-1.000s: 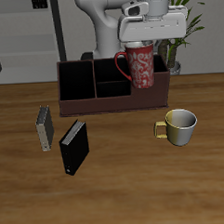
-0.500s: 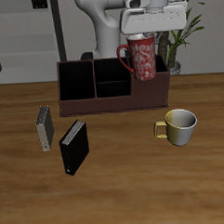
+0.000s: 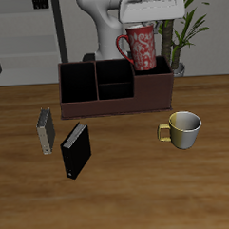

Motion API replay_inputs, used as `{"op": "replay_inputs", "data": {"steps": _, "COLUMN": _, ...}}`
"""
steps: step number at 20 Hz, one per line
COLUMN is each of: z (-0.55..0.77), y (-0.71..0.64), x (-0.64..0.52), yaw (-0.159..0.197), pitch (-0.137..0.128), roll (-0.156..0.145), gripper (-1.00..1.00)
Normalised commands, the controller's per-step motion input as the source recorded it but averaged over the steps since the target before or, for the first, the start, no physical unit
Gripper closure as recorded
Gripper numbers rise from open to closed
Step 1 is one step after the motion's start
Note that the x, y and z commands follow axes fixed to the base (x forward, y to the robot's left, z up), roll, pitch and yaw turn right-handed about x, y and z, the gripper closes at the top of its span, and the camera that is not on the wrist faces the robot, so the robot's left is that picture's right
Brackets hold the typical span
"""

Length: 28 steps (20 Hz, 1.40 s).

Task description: Place the red mug into the back desk caddy's right compartment

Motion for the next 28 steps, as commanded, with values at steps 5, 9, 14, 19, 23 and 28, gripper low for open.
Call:
{"op": "replay_inputs", "data": {"steps": 5, "z": 0.17, "y": -0.16, "x": -0.36, "yaw": -0.018, "pitch": -0.028, "roll": -0.020, "gripper": 1.00}}
{"op": "replay_inputs", "data": {"steps": 9, "z": 0.07, "y": -0.05, "x": -0.39, "yaw": 0.015, "pitch": -0.031, "roll": 0.000, "gripper": 1.00}}
{"op": "replay_inputs", "data": {"steps": 14, "z": -0.08, "y": -0.04, "x": -0.28, "yaw": -0.001, "pitch": 0.008, "roll": 0.009, "gripper": 1.00}}
{"op": "replay_inputs", "data": {"steps": 19, "z": -0.10, "y": 0.06, "x": -0.25, "yaw": 0.024, "pitch": 0.006, "roll": 0.026, "gripper": 1.00}}
{"op": "replay_inputs", "data": {"steps": 23, "z": -0.02, "y": 0.03, "x": -0.27, "yaw": 0.028, "pitch": -0.009, "roll": 0.017, "gripper": 1.00}}
{"op": "replay_inputs", "data": {"steps": 28, "z": -0.03, "y": 0.04, "x": -0.17, "yaw": 0.008, "pitch": 0.003, "roll": 0.016, "gripper": 1.00}}
